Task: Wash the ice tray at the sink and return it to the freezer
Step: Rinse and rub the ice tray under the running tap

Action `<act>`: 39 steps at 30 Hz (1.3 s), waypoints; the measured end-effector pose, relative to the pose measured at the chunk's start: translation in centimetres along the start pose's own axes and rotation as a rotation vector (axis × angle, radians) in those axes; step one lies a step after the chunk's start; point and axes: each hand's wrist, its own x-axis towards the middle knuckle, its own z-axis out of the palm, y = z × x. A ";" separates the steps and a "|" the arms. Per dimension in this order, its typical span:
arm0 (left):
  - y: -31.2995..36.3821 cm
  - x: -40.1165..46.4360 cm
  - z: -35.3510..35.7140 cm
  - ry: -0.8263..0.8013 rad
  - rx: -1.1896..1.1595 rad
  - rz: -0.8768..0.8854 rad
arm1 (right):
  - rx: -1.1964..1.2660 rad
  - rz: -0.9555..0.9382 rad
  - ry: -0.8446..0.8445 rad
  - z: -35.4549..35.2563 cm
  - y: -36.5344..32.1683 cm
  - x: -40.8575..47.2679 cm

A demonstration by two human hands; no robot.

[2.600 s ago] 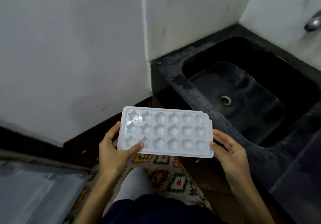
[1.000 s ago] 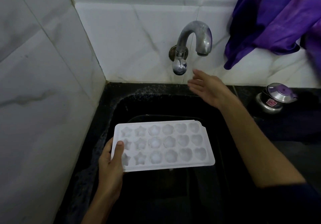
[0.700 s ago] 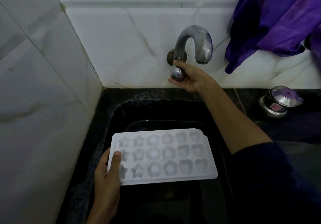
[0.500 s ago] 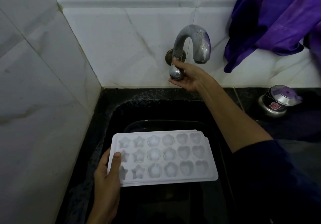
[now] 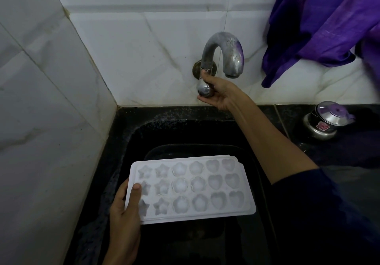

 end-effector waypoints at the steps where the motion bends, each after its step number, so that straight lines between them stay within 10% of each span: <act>1: 0.0 0.0 0.0 0.000 0.000 -0.001 | -0.003 0.002 0.004 0.0 0.0 0.0; 27: -0.1 0.3 0.7 -0.002 0.005 -0.008 | -0.057 -0.006 -0.005 -5.4 5.6 -4.0; 32: 0.5 1.1 1.0 0.015 -0.010 0.015 | -0.811 -0.405 0.215 -6.1 10.2 -9.7; 36: 0.9 2.0 1.9 0.037 -0.019 0.034 | -1.515 -0.624 0.053 -5.0 14.2 -13.6; 39: 1.2 2.3 2.5 0.037 -0.031 0.049 | -1.575 -0.645 -0.031 -4.8 15.4 -14.8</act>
